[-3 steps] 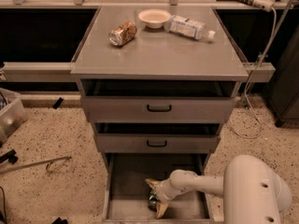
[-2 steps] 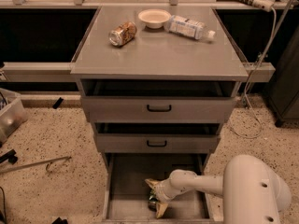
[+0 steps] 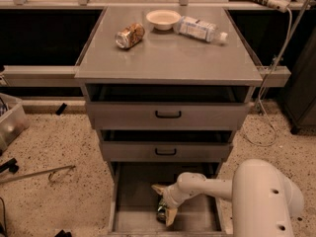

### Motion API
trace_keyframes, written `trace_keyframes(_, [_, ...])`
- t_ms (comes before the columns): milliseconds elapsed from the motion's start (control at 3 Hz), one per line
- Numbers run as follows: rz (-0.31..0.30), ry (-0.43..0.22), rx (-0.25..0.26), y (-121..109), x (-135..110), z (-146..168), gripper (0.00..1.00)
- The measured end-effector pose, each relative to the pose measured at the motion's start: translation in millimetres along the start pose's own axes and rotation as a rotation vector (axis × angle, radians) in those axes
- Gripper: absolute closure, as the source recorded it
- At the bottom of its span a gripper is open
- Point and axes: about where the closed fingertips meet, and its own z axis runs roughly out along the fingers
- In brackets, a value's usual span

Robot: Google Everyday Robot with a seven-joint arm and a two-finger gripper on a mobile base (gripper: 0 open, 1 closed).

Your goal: Pick green can from bottom drawer and place on counter

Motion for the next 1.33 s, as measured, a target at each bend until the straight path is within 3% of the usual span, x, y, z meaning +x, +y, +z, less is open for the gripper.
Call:
trace_keyframes(667, [-0.031,-0.002,-0.018,-11.6,10.8,0.4,0.00])
trace_keyframes(1333, [0.015,-0.032,-0.050,-0.8,39.7,22.9,0.00])
